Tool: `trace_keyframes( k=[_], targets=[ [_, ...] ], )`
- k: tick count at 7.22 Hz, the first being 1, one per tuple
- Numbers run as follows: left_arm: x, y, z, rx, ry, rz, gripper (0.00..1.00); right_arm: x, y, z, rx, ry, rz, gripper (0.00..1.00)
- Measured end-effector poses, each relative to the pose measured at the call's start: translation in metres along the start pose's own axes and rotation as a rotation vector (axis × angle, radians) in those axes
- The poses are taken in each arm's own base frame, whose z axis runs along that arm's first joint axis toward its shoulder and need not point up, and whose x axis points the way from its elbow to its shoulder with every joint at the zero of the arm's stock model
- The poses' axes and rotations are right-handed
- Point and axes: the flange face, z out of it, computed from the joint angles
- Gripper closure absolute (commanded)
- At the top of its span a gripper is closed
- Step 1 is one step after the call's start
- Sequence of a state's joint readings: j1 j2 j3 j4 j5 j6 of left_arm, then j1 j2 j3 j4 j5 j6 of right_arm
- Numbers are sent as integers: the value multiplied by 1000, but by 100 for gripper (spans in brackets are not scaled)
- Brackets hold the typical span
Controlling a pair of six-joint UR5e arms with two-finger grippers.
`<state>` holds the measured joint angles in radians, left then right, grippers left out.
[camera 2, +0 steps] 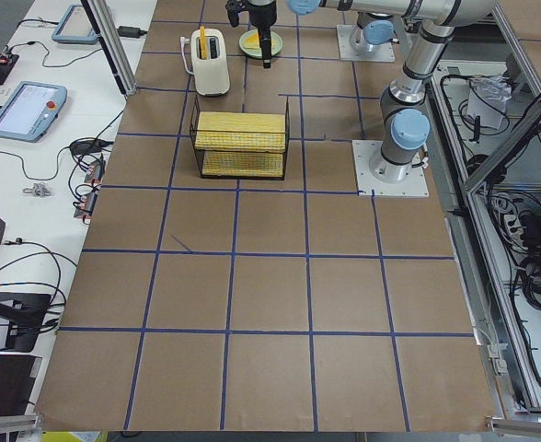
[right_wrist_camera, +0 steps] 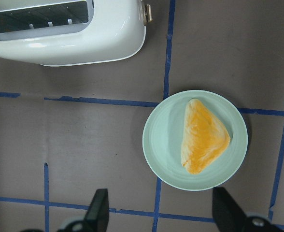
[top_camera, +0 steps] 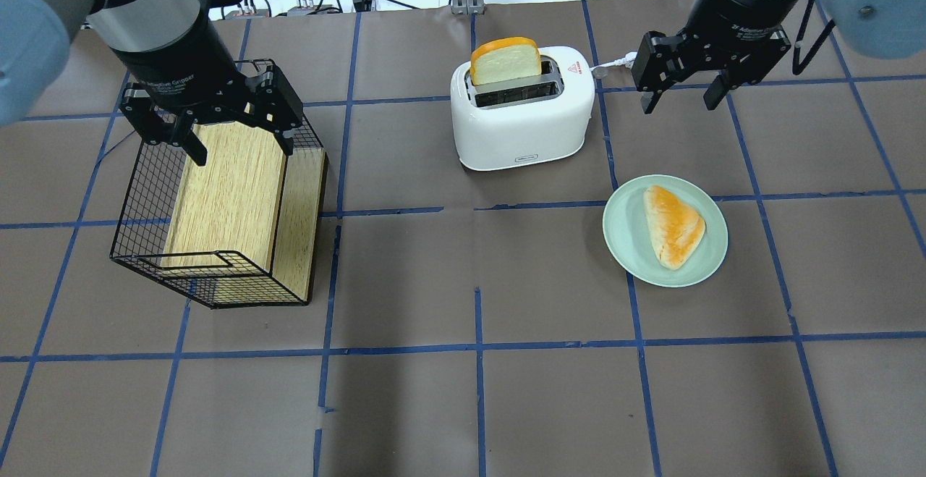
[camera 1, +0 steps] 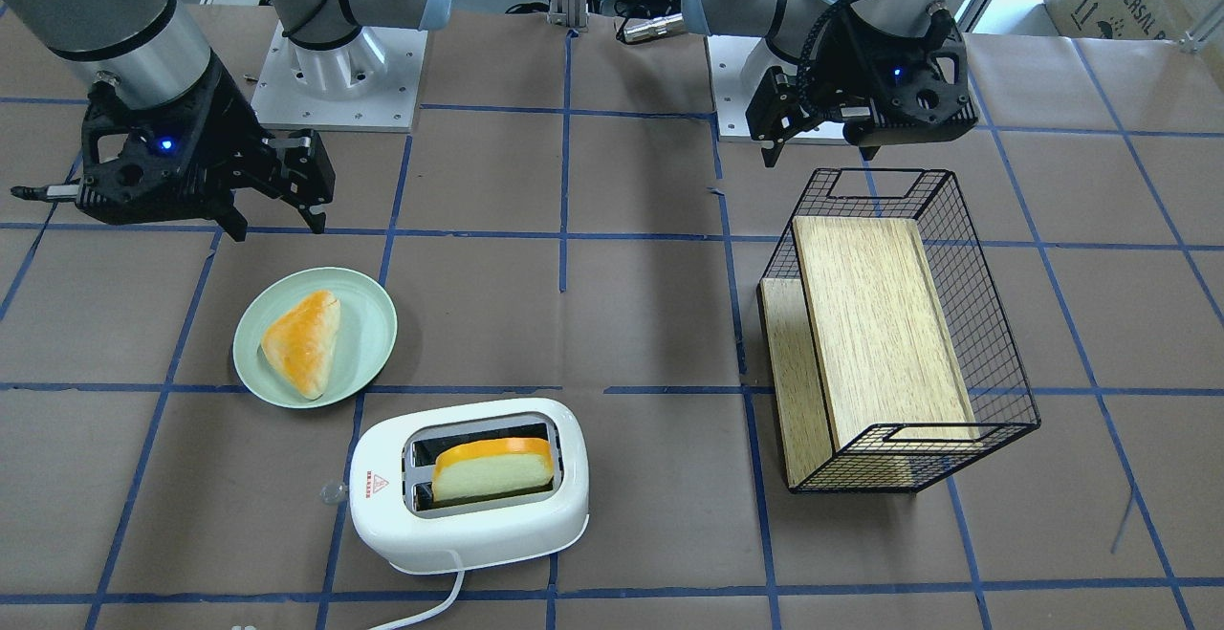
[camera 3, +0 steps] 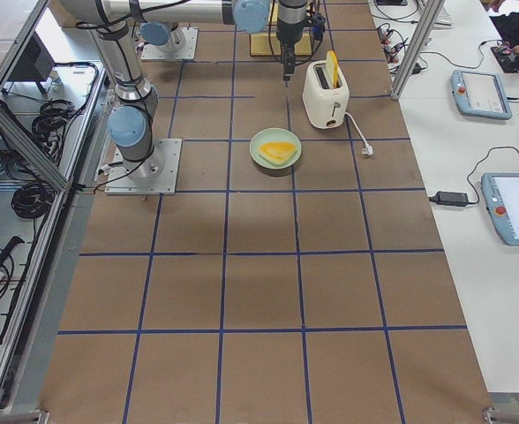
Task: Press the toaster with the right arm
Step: 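Move the right gripper toward the side of the white toaster, then lower the right gripper down beside the toaster's lever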
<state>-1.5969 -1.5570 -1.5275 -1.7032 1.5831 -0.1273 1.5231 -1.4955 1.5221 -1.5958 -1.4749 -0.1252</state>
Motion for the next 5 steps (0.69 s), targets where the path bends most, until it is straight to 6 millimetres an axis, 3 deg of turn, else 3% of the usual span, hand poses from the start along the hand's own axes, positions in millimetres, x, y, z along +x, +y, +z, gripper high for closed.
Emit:
trace_keyframes(
  k=[2, 5],
  targets=[
    [0, 0, 0, -1, 0, 0, 0, 20, -19, 7, 40, -61, 9, 95],
    [0, 0, 0, -1, 0, 0, 0, 30, -24, 3, 58, -89, 17, 95]
  ],
)
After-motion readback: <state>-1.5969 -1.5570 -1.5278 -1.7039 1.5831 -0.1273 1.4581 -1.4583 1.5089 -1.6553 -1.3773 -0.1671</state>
